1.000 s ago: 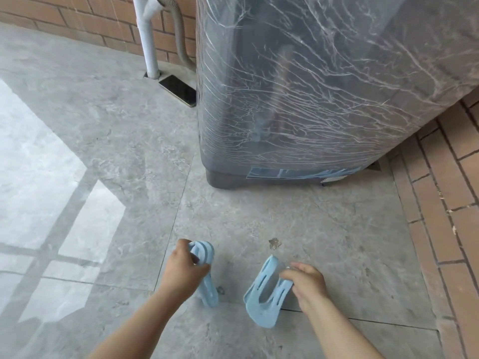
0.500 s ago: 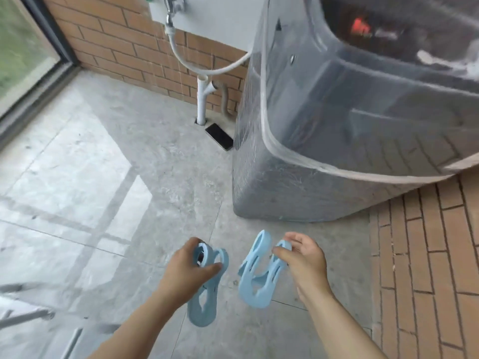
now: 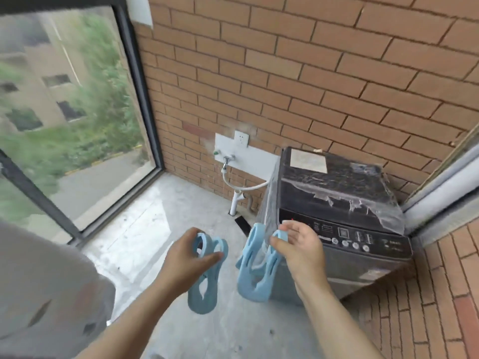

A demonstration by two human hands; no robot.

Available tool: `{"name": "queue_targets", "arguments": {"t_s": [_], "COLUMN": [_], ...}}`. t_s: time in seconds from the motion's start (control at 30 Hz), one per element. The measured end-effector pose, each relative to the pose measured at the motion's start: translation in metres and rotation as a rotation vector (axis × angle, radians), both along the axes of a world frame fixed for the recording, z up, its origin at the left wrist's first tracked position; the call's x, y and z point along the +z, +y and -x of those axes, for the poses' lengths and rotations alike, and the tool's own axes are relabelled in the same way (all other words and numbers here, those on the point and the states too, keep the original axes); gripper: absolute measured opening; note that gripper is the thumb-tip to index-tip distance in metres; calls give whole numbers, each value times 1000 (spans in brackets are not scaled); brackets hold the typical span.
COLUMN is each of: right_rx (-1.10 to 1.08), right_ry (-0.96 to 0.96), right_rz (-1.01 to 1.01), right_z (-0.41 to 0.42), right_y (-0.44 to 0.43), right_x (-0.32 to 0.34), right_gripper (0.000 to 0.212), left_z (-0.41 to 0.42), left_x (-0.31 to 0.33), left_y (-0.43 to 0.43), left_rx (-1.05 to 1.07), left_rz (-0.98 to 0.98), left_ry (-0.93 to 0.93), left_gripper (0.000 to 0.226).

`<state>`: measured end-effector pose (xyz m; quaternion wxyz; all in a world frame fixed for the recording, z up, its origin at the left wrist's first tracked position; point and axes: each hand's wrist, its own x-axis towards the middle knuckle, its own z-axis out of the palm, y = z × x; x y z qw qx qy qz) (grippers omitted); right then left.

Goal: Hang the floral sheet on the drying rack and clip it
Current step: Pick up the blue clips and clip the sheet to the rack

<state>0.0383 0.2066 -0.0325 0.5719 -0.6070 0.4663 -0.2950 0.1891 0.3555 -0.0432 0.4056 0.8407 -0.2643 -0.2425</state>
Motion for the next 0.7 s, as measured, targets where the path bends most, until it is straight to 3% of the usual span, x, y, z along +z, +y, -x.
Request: {"name": "queue_targets", "arguments": {"t_s": [0.17,0.33,0.47,0.7], "right_rx": [190,443,683,905], "right_ry": [-150,-247,-312,-409], "right_rz": [100,167,225,308], "right_z": [-8,-13,-21,-30], "right_y": [17,53,106,223], "right_x": [110,189,234,270], "right_gripper": [38,42,44,47], "left_z": [23,58,80,108], "left_x": [106,164,201,242], "left_y": [44,106,162,267], "left_rx": [147,300,354,426], "left_rz": [127,214,255,254], "left_ry": [-195,-315,-426,-592], "left_gripper": [32,37,34,31]}}
